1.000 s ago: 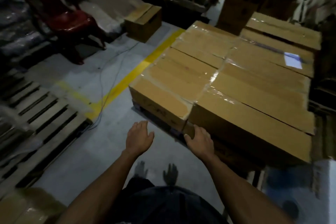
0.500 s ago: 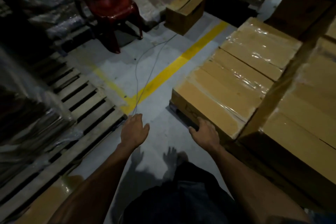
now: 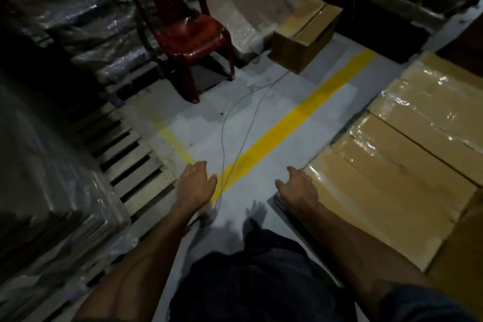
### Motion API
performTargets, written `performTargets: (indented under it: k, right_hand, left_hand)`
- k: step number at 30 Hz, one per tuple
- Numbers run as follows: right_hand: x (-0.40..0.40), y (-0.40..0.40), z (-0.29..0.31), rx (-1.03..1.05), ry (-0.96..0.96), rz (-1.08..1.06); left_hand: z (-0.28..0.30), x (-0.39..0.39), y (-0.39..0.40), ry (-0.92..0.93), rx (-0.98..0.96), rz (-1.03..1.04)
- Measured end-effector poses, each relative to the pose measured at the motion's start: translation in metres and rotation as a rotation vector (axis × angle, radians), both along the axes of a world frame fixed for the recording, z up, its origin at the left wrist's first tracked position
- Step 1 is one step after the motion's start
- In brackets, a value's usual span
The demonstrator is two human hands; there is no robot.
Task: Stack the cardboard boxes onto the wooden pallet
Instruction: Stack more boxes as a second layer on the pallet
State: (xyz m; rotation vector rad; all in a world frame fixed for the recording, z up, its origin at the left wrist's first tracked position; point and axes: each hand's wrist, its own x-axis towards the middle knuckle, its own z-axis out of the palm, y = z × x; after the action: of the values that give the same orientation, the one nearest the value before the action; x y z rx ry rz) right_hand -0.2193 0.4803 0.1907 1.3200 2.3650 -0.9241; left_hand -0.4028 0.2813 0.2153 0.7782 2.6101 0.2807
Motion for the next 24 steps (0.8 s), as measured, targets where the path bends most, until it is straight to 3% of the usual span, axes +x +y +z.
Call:
performTargets:
  k: [8, 17, 24]
  right_hand:
    - [-0.116, 0.103, 0.014, 0.001, 0.042, -0.028]
    - [-0.240, 0.238, -0.005, 0.040, 0.031, -0.229]
    - [-0.329, 0.334, 0.024, 0.043, 0.013, -0.391]
  left_hand:
    - [0.011, -0.116, 0.102, -0.026, 0.031, -0.021]
    - [-0.020, -0.271, 0.287, -0.057, 0.044, -0.252]
    - [-0.005, -0.386, 0.427, -0.049, -0.016, -0.454]
